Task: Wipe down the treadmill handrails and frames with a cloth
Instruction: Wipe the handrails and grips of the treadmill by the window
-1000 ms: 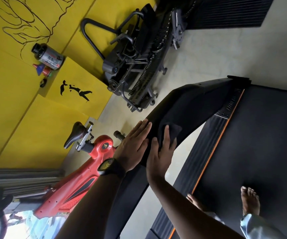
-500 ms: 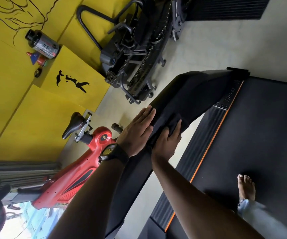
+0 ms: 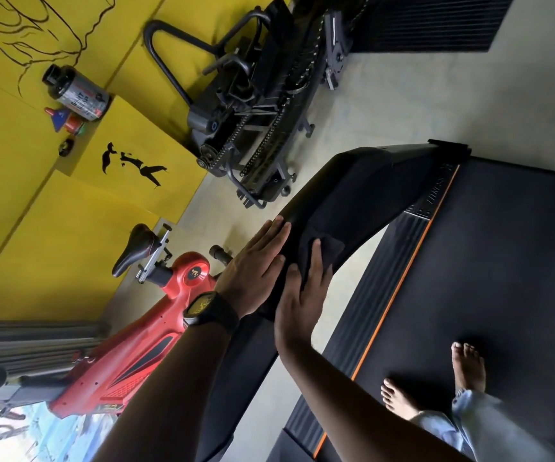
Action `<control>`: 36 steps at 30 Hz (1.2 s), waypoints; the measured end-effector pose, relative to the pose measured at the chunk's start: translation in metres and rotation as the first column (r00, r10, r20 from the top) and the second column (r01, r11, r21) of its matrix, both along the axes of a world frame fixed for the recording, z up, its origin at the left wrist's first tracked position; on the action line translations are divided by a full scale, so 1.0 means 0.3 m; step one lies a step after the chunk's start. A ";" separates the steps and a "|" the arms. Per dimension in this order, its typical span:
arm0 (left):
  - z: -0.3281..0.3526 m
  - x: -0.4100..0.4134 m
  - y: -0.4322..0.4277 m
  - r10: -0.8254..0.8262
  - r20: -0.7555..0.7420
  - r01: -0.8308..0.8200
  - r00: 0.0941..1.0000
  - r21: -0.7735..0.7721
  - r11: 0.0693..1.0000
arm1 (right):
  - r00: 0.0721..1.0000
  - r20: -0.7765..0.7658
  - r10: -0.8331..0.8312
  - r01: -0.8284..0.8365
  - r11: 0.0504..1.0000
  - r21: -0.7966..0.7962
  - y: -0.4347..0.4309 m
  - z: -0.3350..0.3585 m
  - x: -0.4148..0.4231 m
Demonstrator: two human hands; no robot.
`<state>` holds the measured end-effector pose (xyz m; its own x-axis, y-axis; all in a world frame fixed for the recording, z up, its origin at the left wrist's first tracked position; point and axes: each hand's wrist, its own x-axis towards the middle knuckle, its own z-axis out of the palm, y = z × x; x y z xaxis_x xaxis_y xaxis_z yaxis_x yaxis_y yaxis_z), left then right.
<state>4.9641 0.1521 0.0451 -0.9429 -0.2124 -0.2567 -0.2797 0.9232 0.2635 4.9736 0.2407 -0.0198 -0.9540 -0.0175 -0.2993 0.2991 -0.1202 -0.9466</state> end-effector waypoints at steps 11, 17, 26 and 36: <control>0.033 0.017 0.018 0.032 -0.029 -0.031 0.999 0.019 0.999 | 0.987 0.156 -0.024 0.024 1.000 0.000 -0.013 0.038 -0.031; 0.029 0.048 0.015 0.012 -0.033 -0.011 0.999 0.031 0.999 | 0.932 0.355 -0.073 0.064 0.997 0.036 -0.036 0.036 -0.022; 0.017 0.065 0.010 0.016 -0.046 -0.015 0.999 0.009 1.000 | 0.959 0.273 -0.076 0.048 0.993 0.108 -0.026 -0.035 -0.306; 0.030 0.089 0.026 0.042 -0.039 -0.042 0.998 0.003 0.999 | 0.946 0.321 -0.044 0.022 0.997 0.071 -0.007 -0.031 -0.288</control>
<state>4.9909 0.1599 0.0541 -0.9424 -0.2513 -0.2208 -0.3076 0.9103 0.2771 4.8871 0.2386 -0.0290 -0.8064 0.0424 -0.5899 0.5861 -0.0757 -0.8067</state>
